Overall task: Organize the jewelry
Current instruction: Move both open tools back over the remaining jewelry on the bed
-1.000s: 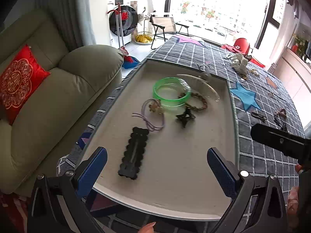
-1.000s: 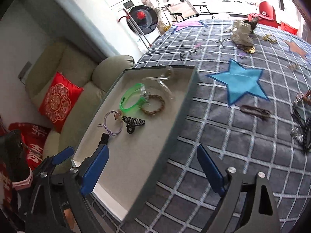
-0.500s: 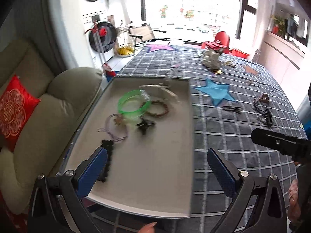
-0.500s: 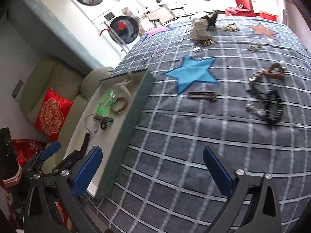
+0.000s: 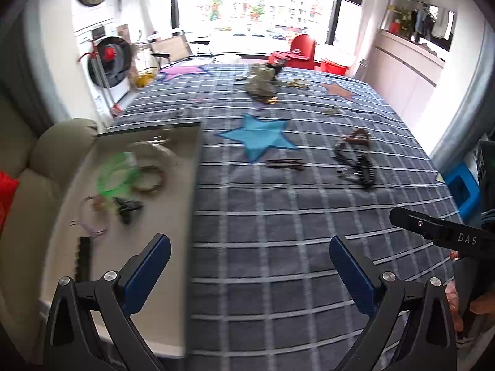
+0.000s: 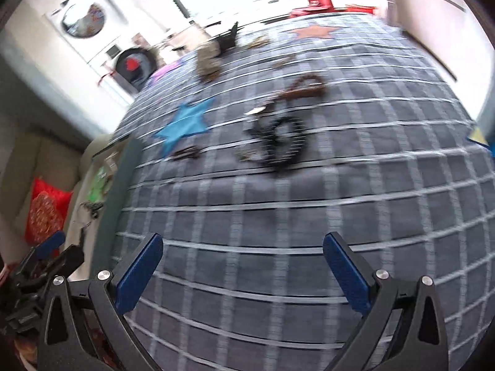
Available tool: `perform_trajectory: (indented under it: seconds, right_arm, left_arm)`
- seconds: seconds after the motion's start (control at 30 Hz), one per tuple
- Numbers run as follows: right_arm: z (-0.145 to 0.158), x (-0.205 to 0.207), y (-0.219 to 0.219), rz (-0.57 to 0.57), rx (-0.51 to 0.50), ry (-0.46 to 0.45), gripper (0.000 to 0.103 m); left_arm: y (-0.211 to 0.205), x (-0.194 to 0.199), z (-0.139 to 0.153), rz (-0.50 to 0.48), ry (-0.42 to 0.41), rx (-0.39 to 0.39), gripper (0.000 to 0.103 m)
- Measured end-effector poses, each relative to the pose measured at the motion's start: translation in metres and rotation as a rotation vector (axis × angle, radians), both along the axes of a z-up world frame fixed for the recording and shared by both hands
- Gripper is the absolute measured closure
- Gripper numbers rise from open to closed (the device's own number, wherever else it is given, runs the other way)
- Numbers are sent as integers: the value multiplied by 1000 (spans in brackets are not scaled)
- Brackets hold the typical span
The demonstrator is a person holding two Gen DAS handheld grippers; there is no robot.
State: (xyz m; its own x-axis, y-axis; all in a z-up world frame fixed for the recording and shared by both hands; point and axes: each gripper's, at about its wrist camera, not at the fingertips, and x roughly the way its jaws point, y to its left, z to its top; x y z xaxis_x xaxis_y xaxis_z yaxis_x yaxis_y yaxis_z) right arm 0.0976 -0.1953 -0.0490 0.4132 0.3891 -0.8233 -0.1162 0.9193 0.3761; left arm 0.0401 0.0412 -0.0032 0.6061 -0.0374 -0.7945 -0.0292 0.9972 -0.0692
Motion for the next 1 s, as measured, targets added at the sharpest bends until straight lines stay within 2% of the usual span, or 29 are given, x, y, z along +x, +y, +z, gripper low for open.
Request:
perform_trajectory:
  seconds: [0.2,0.37,0.57,0.9,0.97,1.0]
  right_arm:
    - [-6,3,-41,-84,-23,10,0]
    - [-10,10,-52,-100,-49,9,0]
    - [-10,25,-56,-106,-56,-6,0]
    - [-9,54,-41,-53,-86,-23,0]
    - [-9,59,-35,-42,-98,-30,2]
    - [-10,61,-33,-35,-105,-32,6]
  left_arm:
    - [-34,20,-12,-36,35,-6,0]
    - [-40,35,-24,-5,64,-13,0]
    - [-33,55,-35,40,90,-5,0]
    - [-38,82,-44,54,95,-2,0]
    - [-38,84,-47,58,99,0,0]
    - [-38,85,-48,60,99,3,0]
